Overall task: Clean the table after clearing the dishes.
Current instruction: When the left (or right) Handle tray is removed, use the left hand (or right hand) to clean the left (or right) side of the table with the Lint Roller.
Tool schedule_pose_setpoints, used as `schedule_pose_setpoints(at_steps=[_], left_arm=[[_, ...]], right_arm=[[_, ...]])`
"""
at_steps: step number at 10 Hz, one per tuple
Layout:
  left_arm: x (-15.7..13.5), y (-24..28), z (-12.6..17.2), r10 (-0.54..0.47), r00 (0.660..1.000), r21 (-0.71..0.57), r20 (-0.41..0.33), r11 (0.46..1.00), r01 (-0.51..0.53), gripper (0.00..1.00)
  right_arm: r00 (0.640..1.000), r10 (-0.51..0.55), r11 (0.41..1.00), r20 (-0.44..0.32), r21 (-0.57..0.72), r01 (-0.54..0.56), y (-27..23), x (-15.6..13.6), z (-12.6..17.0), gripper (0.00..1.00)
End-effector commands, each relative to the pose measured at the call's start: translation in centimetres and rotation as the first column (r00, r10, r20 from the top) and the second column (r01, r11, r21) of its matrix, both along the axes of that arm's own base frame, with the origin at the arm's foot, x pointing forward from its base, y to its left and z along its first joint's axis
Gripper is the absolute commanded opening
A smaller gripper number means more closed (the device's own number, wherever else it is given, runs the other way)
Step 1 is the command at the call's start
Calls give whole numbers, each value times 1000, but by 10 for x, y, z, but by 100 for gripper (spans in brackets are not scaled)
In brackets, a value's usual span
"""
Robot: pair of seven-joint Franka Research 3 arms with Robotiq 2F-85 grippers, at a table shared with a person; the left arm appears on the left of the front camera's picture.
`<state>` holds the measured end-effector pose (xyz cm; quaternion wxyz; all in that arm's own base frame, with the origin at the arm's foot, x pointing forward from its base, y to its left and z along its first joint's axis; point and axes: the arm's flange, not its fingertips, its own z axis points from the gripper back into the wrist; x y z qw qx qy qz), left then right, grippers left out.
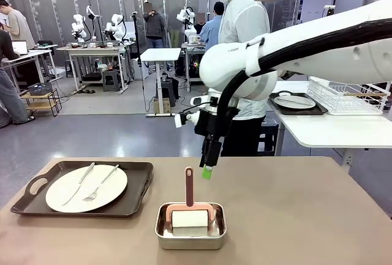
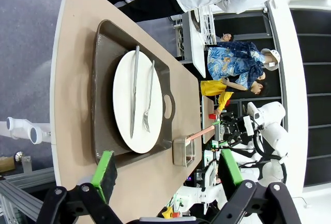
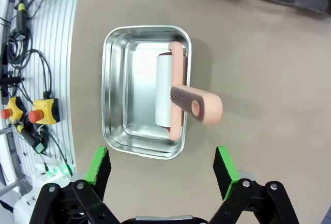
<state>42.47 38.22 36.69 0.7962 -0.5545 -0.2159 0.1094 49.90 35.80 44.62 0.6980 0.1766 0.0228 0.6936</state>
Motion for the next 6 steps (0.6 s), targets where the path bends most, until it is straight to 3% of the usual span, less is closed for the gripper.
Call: schedule_pose_setpoints(at_steps=[1,6], left_arm=[[-3,1,2,-1,1000,8,4,1000,1,100],[-3,1,2,-1,1000,8,4,1000,1,100]], right_arm=[[999,-42,993,0,-113,41,17,0,1,100],[999,-23,977,35,-209,30,56,0,3,100]])
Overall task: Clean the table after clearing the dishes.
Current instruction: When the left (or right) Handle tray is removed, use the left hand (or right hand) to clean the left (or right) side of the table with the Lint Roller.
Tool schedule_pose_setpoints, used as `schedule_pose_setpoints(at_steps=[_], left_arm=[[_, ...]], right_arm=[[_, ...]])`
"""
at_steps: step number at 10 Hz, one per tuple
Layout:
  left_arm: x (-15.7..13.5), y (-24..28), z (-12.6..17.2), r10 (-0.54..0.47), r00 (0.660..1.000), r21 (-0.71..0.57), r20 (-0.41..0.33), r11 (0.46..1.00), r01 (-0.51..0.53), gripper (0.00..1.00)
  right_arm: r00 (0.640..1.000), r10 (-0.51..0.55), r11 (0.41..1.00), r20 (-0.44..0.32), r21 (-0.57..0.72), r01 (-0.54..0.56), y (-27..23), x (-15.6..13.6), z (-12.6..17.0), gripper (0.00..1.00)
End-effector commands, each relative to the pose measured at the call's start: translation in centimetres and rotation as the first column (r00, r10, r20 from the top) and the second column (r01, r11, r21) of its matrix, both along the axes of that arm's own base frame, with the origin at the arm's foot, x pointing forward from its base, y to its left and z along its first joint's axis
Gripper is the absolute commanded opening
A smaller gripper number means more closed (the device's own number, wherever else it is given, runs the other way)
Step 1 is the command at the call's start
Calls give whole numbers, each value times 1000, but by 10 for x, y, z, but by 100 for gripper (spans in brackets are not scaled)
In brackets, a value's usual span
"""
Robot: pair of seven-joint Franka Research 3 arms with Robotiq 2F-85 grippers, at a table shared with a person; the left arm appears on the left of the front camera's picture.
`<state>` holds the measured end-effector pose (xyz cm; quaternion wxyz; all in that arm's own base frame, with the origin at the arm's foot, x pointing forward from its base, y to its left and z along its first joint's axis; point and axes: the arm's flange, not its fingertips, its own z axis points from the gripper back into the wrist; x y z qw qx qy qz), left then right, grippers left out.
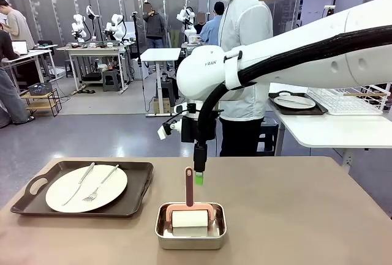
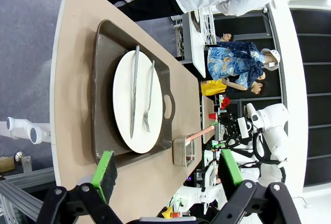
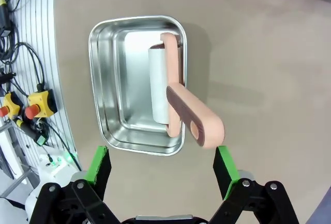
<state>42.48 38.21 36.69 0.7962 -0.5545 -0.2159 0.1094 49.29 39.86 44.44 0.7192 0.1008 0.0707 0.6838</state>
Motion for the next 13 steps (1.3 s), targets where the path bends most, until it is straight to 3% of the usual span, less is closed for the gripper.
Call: schedule_pose_setpoints(at_steps=[1,4,12,13], left_arm=[[-3,1,2,-1,1000,8,4,1000,1,100],[-3,1,2,-1,1000,8,4,1000,1,100],[-3,1,2,-1,1000,8,4,1000,1,100],[-3,1,2,-1,1000,8,4,1000,1,100]], right_arm=[[1000,5,998,2,-68,-5,23,7,1,100],[1000,-6,997,30,-78,8,40,13,-10,100],[999,13,997,-50,-81,-17,40,15,-39,100],[999,11,997,-53,-81,-15,39,15,-40,96]])
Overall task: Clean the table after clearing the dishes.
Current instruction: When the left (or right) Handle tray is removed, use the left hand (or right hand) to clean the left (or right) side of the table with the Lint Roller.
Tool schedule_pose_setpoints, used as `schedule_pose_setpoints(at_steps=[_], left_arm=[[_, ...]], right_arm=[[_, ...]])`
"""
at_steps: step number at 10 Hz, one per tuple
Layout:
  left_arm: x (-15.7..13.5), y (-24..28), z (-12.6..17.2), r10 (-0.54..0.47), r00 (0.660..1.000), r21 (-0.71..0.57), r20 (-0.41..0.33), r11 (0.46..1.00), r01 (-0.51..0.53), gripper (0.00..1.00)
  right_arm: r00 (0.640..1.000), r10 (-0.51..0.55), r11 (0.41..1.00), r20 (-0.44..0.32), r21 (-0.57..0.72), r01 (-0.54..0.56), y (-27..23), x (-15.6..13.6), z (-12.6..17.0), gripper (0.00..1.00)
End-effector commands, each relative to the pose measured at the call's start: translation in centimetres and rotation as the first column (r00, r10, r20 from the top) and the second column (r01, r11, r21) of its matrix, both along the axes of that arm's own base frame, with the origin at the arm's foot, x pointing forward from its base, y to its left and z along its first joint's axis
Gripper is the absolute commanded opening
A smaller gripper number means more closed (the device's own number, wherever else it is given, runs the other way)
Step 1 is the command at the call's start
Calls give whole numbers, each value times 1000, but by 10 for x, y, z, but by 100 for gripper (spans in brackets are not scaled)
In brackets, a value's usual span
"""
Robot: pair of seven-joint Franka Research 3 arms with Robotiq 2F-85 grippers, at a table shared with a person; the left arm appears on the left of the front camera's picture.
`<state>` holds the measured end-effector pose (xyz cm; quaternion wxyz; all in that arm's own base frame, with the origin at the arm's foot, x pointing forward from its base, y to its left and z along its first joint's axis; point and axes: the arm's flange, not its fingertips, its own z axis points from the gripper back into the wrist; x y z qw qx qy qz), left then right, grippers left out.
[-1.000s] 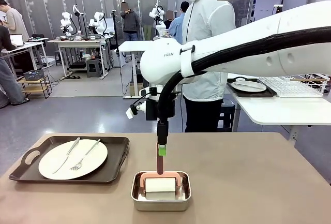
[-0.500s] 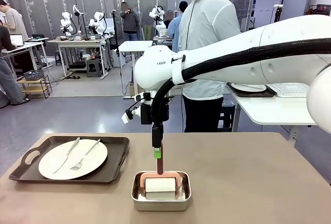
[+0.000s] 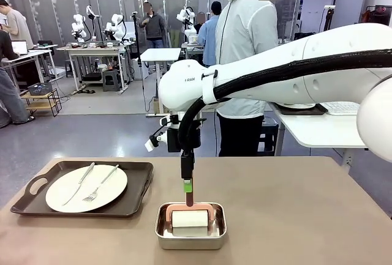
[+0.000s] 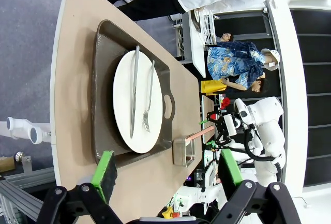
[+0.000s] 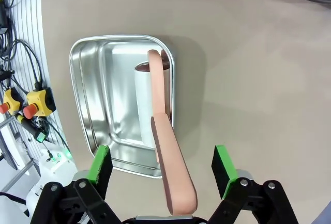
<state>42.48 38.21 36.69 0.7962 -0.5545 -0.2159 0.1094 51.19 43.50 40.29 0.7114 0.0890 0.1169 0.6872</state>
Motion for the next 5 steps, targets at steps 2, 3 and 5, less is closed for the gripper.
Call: schedule_pose_setpoints(at_steps=[2,3,5], left_arm=[[-3,1,2,-1,1000,8,4,1000,1,100],[-3,1,2,-1,1000,8,4,1000,1,100],[-3,1,2,-1,1000,8,4,1000,1,100]], right_arm=[[1000,-23,1000,-9,-10,23,-2,-2,-3,77],[1000,-21,1000,-11,-11,21,-2,-2,-4,70],[1000,-24,1000,-8,-7,24,-3,-2,-4,51]])
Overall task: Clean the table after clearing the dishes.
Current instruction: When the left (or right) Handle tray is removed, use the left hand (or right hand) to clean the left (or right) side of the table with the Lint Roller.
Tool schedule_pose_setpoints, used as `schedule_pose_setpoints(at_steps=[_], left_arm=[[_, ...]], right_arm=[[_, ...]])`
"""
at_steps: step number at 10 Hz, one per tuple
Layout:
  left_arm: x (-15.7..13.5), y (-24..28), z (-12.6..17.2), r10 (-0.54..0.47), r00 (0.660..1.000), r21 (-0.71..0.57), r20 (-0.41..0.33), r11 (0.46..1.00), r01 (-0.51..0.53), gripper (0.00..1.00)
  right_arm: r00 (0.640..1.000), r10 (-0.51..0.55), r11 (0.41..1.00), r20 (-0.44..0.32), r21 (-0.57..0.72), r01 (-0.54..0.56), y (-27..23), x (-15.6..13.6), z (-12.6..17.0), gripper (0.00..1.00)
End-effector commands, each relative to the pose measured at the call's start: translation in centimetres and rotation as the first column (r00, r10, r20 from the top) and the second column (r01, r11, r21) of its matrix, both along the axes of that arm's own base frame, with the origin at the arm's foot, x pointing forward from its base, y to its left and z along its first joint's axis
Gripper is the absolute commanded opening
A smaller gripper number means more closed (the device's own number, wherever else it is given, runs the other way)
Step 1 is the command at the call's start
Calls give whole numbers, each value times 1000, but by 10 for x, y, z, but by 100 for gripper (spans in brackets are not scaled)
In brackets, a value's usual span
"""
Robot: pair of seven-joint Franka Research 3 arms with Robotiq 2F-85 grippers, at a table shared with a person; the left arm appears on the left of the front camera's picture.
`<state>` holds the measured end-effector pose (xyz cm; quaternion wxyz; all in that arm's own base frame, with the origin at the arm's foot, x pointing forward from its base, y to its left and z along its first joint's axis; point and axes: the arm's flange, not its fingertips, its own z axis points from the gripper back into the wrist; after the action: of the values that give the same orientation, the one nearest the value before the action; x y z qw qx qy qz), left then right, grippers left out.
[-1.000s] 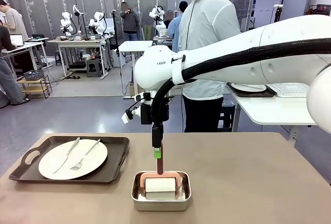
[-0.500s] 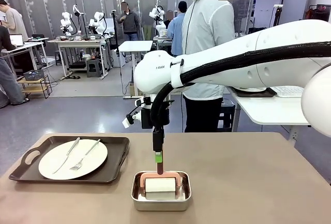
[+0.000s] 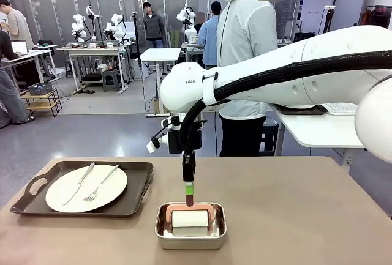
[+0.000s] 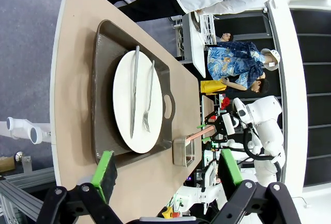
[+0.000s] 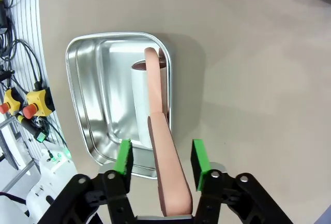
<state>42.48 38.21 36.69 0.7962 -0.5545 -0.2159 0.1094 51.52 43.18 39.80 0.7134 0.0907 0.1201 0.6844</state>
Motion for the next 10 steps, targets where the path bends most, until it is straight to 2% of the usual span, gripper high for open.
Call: schedule_pose_setpoints(at_steps=[1,2,5,7,9,10], left_arm=[[-3,1,2,-1,1000,8,4,1000,1,100],[-3,1,2,-1,1000,8,4,1000,1,100],[-3,1,2,-1,1000,8,4,1000,1,100],[-3,1,2,-1,1000,8,4,1000,1,100],[-3,1,2,-1,1000,8,4,1000,1,100],[-3,1,2,-1,1000,8,4,1000,1,100]], right_arm=[[1000,-18,1000,-2,-3,18,-1,-5,1,39],[1000,-19,1000,1,0,19,-2,-5,2,31],[1000,-26,1000,16,11,26,-5,-8,9,0],[998,-36,999,42,25,35,-15,-10,26,0],[990,-128,990,65,74,123,-43,-16,66,2],[974,-212,974,77,100,204,-67,-19,89,2]])
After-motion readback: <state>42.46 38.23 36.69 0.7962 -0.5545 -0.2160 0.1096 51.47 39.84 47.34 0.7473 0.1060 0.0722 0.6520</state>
